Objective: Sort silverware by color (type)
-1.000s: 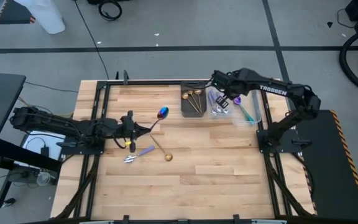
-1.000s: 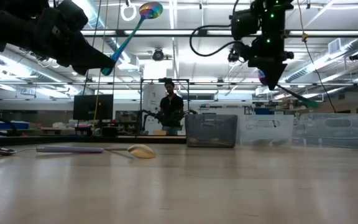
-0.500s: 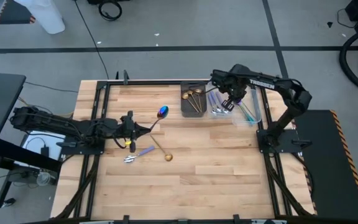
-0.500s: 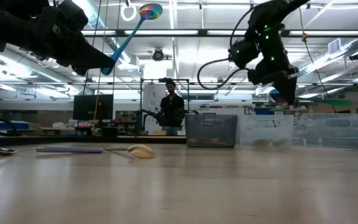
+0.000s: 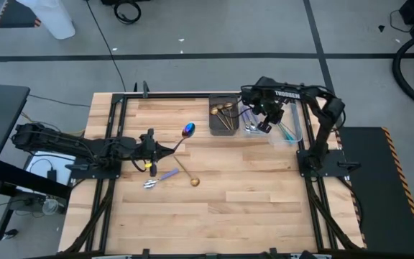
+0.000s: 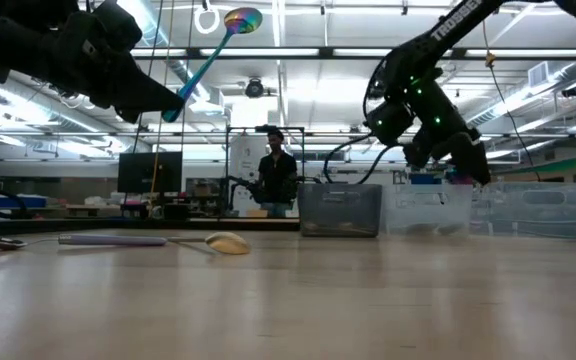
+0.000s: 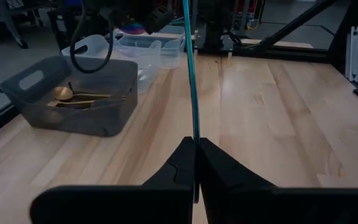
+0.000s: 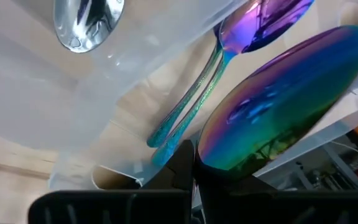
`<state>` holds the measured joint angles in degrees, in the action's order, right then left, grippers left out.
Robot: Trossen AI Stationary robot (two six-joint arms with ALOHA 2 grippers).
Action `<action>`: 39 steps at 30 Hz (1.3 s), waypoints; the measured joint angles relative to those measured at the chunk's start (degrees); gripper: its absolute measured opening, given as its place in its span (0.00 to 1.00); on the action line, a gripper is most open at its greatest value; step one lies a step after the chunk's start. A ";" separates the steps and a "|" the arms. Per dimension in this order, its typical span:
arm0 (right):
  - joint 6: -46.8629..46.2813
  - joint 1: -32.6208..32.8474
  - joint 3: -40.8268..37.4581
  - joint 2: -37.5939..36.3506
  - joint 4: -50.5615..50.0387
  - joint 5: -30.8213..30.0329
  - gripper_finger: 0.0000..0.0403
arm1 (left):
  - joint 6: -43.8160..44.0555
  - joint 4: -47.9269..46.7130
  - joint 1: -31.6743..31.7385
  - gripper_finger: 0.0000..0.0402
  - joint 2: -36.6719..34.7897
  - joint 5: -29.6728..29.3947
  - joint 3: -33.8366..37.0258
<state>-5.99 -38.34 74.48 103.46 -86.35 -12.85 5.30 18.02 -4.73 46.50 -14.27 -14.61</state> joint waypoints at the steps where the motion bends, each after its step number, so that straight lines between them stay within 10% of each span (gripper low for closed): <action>1: 0.24 -0.30 0.00 0.38 0.01 0.06 0.05 | 0.00 0.00 0.00 0.04 0.00 0.04 0.00; 31: 7.70 -6.04 -0.15 0.48 4.90 3.97 0.05 | -0.09 -0.35 0.00 0.04 0.00 1.10 -0.01; 39: 7.70 -6.02 -0.15 0.48 7.63 3.99 0.20 | 0.04 -0.33 0.01 0.04 0.00 1.10 -0.01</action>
<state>1.72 -44.36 74.32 103.94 -78.72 -8.86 5.34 17.69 -4.72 46.50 -13.17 -14.62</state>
